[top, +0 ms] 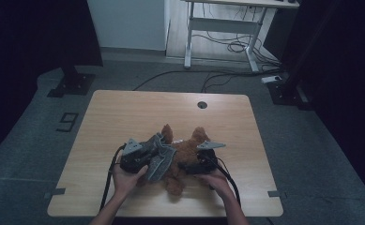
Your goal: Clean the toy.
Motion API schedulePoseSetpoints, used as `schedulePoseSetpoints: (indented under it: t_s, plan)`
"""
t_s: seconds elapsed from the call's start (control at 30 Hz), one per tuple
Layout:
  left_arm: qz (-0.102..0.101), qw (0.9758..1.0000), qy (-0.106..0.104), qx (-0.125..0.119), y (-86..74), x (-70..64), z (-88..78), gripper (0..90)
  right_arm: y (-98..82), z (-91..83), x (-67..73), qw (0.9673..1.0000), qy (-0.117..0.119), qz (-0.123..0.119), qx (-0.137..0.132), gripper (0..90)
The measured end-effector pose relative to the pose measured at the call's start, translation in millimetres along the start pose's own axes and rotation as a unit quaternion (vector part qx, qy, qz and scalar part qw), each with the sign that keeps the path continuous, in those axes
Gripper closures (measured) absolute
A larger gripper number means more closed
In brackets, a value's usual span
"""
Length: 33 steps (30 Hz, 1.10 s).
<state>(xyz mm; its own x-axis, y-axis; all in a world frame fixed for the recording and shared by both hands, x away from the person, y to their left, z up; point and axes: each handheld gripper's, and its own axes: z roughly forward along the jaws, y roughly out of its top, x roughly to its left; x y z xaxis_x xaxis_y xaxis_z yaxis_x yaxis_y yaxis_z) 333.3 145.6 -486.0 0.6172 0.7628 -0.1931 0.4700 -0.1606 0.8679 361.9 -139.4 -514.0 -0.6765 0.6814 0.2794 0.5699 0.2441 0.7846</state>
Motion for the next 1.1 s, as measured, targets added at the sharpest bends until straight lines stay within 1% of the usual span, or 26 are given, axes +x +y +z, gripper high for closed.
schedulePoseSetpoints:
  t_s: [0.03, 0.07, 0.1, 0.13, 0.23, 0.27, 0.33, 0.43, 0.47, 0.53, 0.57, 0.6, 0.63, 0.67, 0.7, 0.73, 0.77, 0.8, 0.87, 0.9, 0.93, 0.97, 1.0, 1.03, 1.07, 1.1]
  plan:
    - [-0.001, 1.0, 0.0, -0.001, -0.4, 0.0, -0.3, 83.0, -1.8, 1.1, -2.5, 1.0, 0.006, 0.006, -0.003, 24.9]
    - [0.0, 1.0, 0.001, -0.001, -0.5, -0.3, -0.3, 83.0, -1.8, 1.1, -2.5, 1.0, 0.006, 0.006, -0.003, 24.9]
    - [0.0, 1.0, 0.001, -0.002, -0.5, -0.7, -0.3, 82.9, -2.5, 0.8, -2.5, 1.0, 0.006, 0.005, -0.005, 30.9]
    - [0.001, 1.0, 0.001, -0.003, -0.5, -1.1, -0.4, 83.0, -3.7, 0.2, -0.9, 0.9999, 0.002, -0.006, -0.012, 37.1]
    - [0.004, 0.9999, 0.005, -0.012, -0.5, -2.0, -1.7, 82.9, -5.6, -1.6, 4.4, 0.9993, -0.007, -0.025, -0.028, 48.9]
    - [0.004, 0.9999, 0.005, -0.012, -0.5, -2.0, -1.7, 82.9, -5.6, -1.6, 4.4, 0.9993, -0.007, -0.025, -0.028, 48.9]
    - [0.001, 0.9999, 0.007, -0.016, 0.8, -1.1, -2.0, 82.9, -6.4, -2.4, 6.9, 0.9986, -0.012, -0.03, -0.041, 53.7]
    - [-0.003, 0.9998, 0.01, -0.019, 6.2, 1.2, -2.3, 82.9, -6.1, -1.9, 9.8, 0.997, -0.021, -0.039, -0.063, 58.5]
    - [-0.003, 0.9997, 0.011, -0.019, 8.2, 1.9, -2.4, 82.9, -4.3, -0.7, 12.3, 0.9957, -0.03, -0.043, -0.076, 60.4]
    - [-0.005, 0.9995, 0.015, -0.027, 17.5, 5.9, -4.6, 82.9, -1.8, 0.7, 14.9, 0.9935, -0.039, -0.052, -0.094, 61.1]
    - [-0.005, 0.9995, 0.015, -0.027, 17.5, 5.9, -4.6, 82.9, 0.0, 1.1, 16.5, 0.9919, -0.044, -0.058, -0.105, 61.1]
    - [-0.006, 0.9992, 0.018, -0.036, 24.8, 8.8, -7.0, 82.9, 2.3, 1.2, 18.0, 0.9894, -0.051, -0.065, -0.119, 61.0]
    - [-0.006, 0.9992, 0.018, -0.036, 24.8, 8.8, -7.0, 82.8, 4.9, 0.8, 19.7, 0.986, -0.06, -0.077, -0.135, 60.8]
    - [-0.007, 0.9989, 0.018, -0.042, 28.7, 10.1, -8.1, 82.8, 7.0, 0.6, 21.2, 0.9811, -0.07, -0.094, -0.154, 60.1]
    - [-0.007, 0.9984, 0.021, -0.051, 36.5, 11.8, -9.3, 82.6, 8.7, 1.2, 21.8, 0.9751, -0.08, -0.117, -0.17, 59.1]
    - [-0.007, 0.9984, 0.021, -0.051, 36.5, 11.8, -9.3, 82.6, 10.4, 2.3, 20.8, 0.9708, -0.087, -0.135, -0.178, 58.0]
    - [-0.007, 0.9984, 0.021, -0.052, 39.1, 12.4, -8.7, 82.6, 10.4, 2.3, 20.8, 0.9708, -0.087, -0.135, -0.178, 58.0]
    - [-0.007, 0.9985, 0.022, -0.05, 40.5, 12.9, -7.0, 82.6, 11.8, 3.9, 18.2, 0.9694, -0.089, -0.142, -0.179, 57.2]
    - [-0.009, 0.999, 0.02, -0.038, 39.0, 14.2, -0.5, 82.5, 10.9, 8.9, 10.5, 0.969, -0.092, -0.153, -0.17, 55.5]
    - [-0.013, 0.9993, 0.013, -0.032, 35.4, 14.6, 3.8, 82.4, 3.5, 13.6, 0.7, 0.9719, -0.088, -0.151, -0.158, 55.0]
    - [-0.016, 0.9994, 0.009, -0.031, 33.6, 14.1, 5.1, 82.3, 0.6, 13.9, -2.5, 0.9735, -0.083, -0.148, -0.154, 54.5]
    - [-0.016, 0.9994, 0.009, -0.031, 33.6, 14.1, 5.1, 82.3, -3.7, 13.3, -4.8, 0.9741, -0.08, -0.147, -0.152, 54.1]
    - [-0.017, 0.9994, 0.002, -0.029, 31.9, 11.4, 6.5, 82.2, -7.7, 12.1, -5.2, 0.9735, -0.079, -0.151, -0.153, 53.9]
    - [-0.017, 0.9994, 0.002, -0.029, 31.9, 11.4, 6.5, 82.1, -7.7, 12.1, -5.2, 0.9735, -0.079, -0.151, -0.153, 53.9]
    - [-0.014, 0.9995, -0.002, -0.029, 33.2, 6.9, 6.2, 81.9, -14.5, 8.6, -1.5, 0.971, -0.08, -0.164, -0.154, 53.4]
    - [-0.012, 0.9994, -0.004, -0.032, 34.8, 4.1, 5.2, 81.8, -17.4, 7.1, 0.6, 0.9692, -0.083, -0.174, -0.153, 53.2]
